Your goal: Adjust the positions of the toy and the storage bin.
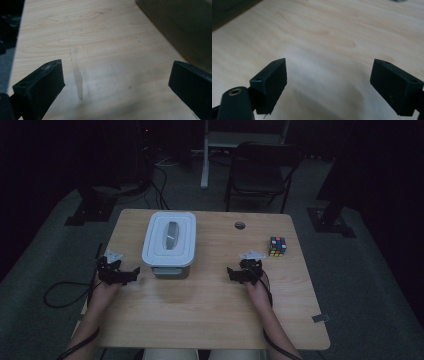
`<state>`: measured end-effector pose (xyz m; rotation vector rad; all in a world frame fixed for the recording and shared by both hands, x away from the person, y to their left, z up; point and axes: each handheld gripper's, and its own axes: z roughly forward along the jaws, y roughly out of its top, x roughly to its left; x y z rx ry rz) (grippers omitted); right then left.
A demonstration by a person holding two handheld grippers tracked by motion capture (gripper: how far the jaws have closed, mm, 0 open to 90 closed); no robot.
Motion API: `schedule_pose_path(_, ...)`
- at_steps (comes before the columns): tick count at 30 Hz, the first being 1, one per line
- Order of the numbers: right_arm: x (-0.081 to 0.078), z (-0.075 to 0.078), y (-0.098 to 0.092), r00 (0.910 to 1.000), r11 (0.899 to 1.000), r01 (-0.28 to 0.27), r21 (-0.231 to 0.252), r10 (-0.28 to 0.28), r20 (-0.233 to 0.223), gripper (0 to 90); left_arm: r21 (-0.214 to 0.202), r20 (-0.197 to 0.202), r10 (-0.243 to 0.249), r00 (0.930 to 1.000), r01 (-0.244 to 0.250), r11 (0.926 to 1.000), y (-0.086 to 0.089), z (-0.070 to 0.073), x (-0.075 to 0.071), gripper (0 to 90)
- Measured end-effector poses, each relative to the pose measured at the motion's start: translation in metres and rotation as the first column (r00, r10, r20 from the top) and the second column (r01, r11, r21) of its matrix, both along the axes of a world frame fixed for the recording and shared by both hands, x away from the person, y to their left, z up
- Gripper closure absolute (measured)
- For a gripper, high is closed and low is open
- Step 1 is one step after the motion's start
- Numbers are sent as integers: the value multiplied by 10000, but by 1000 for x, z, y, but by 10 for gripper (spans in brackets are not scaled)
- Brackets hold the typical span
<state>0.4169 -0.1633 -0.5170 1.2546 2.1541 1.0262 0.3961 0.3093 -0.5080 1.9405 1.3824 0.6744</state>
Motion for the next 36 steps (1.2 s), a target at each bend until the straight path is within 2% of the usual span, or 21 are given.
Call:
schedule_pose_path(2,10,-1,8,9999,9999,-79,145,80,-97,139,-13,-214,41,9998,-42,10000,-2,-1,8,8)
schedule_pose_path(4,25,-4,22,9996,9997,-179,176,183,-237,139,-90,-69,42,10000,-42,10000,-3,-2,15,8)
schedule_pose_path(5,25,-4,22,9996,9997,-179,176,183,-237,139,-91,11,155,9999,-155,9998,-4,-2,19,8)
schedule_pose_path(6,34,-4,32,9996,9998,-205,48,206,-187,139,-190,54,181,9998,-180,9997,-5,-3,27,8)
schedule_pose_path(7,34,-4,32,9996,9998,-205,48,206,-187,139,-190,54,181,9998,-180,9997,-5,-3,27,8)
schedule_pose_path(8,43,-4,40,9998,9997,-210,94,211,-60,139,-228,-6,185,9998,-185,9996,-5,-4,31,8)
schedule_pose_path(11,52,-5,47,9999,9997,-166,205,166,-13,141,-381,-283,144,9995,-154,9992,-6,-7,43,8)
schedule_pose_path(12,61,-6,54,9996,9996,-212,162,215,-198,195,-319,-313,170,9994,-180,9993,-7,-7,47,8)
schedule_pose_path(15,68,-5,61,9996,9996,-213,203,216,-163,198,-154,-340,92,9994,-97,9998,-9,-7,57,8)
schedule_pose_path(16,74,-4,70,9989,9991,-334,272,343,-306,193,-177,-298,75,9995,-80,9998,-9,-6,61,8)
schedule_pose_path(18,76,-4,75,9989,9992,-342,210,349,-313,184,-309,-168,97,9998,-102,9995,-9,-3,67,8)
schedule_pose_path(19,80,-1,84,9987,9990,-360,266,369,-358,180,-337,-180,141,9997,-147,9993,-9,-1,70,8)
schedule_pose_path(22,83,1,92,9990,9992,-286,273,295,-337,164,-368,-239,92,9997,-101,9993,-12,3,77,7)
schedule_pose_path(26,86,7,102,9994,9984,-98,556,116,-323,163,-415,-124,-175,9998,169,9990,-17,8,81,7)
schedule_pose_path(29,86,9,106,9991,9968,-189,782,219,-374,152,-593,-111,-404,9991,397,9974,-22,9,81,7)
schedule_pose_path(30,85,10,109,9969,9914,-541,1196,606,-512,134,-466,-129,-506,9986,499,9977,-25,8,82,7)
schedule_pose_path(32,83,10,111,9956,9893,-774,1240,834,-437,146,-471,-174,-642,9978,634,9969,-28,8,81,7)
schedule_pose_path(34,81,12,111,9969,9915,-668,1113,709,-337,147,-322,-116,-651,9978,647,9974,-31,8,80,7)
schedule_pose_path(36,81,12,109,9956,9887,-687,1336,765,-542,153,-257,-108,-635,9979,632,9977,-33,9,79,8)
